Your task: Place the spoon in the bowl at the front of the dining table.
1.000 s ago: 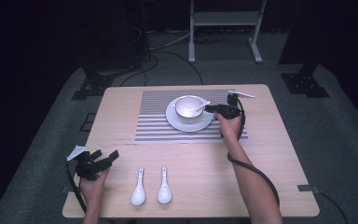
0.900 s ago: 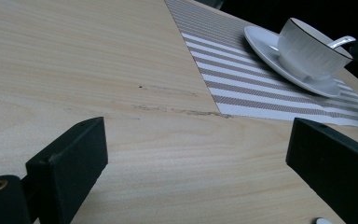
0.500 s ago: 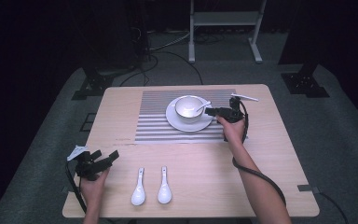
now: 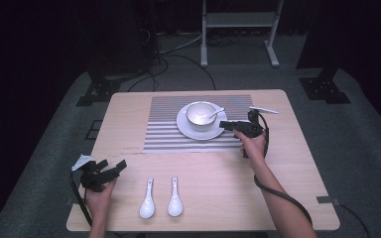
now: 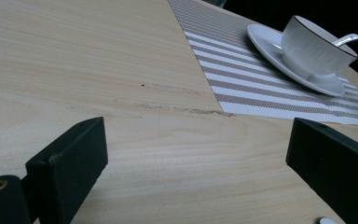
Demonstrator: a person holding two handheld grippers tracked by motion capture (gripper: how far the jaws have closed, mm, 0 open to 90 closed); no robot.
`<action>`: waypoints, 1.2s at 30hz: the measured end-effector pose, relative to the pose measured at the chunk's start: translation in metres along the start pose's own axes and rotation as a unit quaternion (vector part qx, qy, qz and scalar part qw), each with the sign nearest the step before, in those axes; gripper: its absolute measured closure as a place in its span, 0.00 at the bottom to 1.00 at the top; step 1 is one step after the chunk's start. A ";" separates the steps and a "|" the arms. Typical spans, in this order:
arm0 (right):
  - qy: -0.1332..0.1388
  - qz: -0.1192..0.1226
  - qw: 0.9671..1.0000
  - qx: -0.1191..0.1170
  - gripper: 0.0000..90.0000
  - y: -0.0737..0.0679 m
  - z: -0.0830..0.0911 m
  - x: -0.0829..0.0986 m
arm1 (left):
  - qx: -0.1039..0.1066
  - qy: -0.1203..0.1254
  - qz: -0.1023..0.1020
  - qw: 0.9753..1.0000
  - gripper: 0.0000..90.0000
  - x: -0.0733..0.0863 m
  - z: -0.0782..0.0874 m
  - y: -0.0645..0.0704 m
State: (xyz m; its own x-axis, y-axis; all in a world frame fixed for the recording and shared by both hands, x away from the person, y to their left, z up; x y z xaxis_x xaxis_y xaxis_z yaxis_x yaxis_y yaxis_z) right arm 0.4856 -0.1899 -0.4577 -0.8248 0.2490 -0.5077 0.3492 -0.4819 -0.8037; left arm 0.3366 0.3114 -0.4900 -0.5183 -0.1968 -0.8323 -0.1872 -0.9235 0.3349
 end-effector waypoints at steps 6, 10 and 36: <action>-0.013 0.013 1.000 -0.002 0.51 -0.004 0.003 0.007 | -0.001 0.000 -0.002 1.000 0.04 0.000 0.000 0.001; -0.025 0.022 0.999 -0.010 0.48 -0.008 0.006 0.013 | 0.000 0.000 -0.002 1.000 0.04 0.000 0.000 0.000; -0.071 0.034 0.996 -0.044 0.45 -0.018 0.010 0.054 | -0.001 -0.001 -0.001 1.000 0.04 0.000 0.000 0.000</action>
State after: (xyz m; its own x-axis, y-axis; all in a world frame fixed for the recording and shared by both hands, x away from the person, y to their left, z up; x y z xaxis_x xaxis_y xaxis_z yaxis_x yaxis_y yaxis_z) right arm 0.4301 -0.1764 -0.4670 -0.8507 0.0940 -0.5172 0.4381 -0.4168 -0.7964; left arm 0.3366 0.3110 -0.4899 -0.5190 -0.1943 -0.8324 -0.1863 -0.9247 0.3320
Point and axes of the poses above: each handheld gripper's, and its own axes: z roughly backward along the jaws, x roughly out of its underside, y roughly to its right, the point moved 2 cm from there along -z, roughly forward along the jaws, and after that the axes turned 5 degrees about -x, right-handed, at the moved point
